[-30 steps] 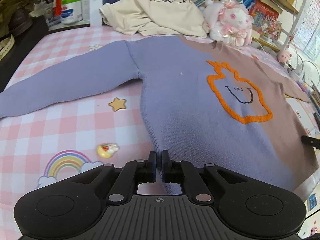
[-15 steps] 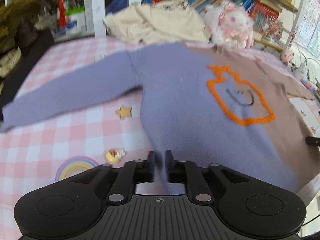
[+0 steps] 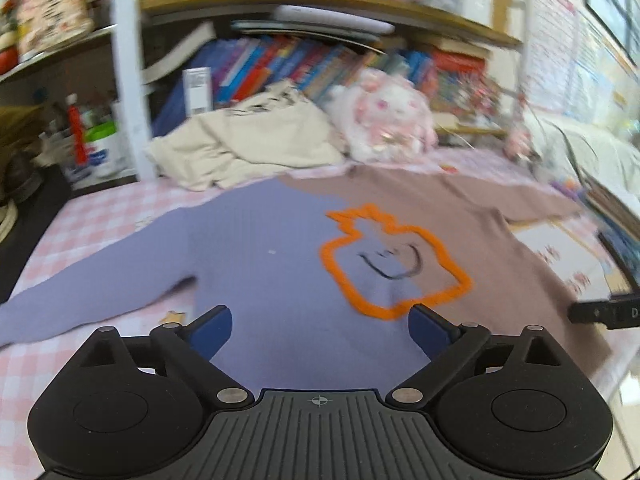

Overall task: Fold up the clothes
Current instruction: 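Open the left tool and release the sleeve, raising both tools, then reach the right tool to the mauve sleeve cuff and close on it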

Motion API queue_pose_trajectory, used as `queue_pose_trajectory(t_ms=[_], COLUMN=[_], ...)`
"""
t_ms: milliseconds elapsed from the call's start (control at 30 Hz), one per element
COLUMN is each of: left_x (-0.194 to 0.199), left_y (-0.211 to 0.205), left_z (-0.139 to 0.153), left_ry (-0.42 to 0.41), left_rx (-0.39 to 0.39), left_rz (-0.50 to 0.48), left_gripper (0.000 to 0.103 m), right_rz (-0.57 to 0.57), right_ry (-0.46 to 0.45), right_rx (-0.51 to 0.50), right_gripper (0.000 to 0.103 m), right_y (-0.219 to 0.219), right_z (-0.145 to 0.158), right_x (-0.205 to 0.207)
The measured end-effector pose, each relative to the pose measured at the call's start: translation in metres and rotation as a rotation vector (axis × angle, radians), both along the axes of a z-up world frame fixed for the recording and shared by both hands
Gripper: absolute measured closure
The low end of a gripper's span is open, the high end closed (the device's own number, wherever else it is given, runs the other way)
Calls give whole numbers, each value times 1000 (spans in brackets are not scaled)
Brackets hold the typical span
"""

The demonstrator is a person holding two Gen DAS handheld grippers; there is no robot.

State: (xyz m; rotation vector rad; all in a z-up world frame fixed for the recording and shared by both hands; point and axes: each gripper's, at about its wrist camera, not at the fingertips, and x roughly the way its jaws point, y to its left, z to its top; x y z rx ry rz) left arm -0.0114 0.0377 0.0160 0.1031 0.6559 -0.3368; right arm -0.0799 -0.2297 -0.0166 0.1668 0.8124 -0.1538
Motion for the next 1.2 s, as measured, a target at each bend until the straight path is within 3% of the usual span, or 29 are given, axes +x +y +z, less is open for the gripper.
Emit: queue_pose_trajectory(t_ms=[233,667,1033,1200], left_x=[-9,8,22,26], left_y=[-18,-33,-85,-127], left_z=[-2,-7,-1,2], left_ry=[-12,76,108,92], left_rx=[32,16,-31,1], left_rz=[-73,-13,125,164], left_gripper=[2,2,2,2], right_rz=[42,-31,-5,-30], right_ry=[-23,20,-44,-92], right_rx=[-76,-44,-48,-4], right_gripper=[12,12,12,12], right_y=[11,-27,-102,-154], right_z=[6,-3,13,23], right_x=[-5,-8,8,28])
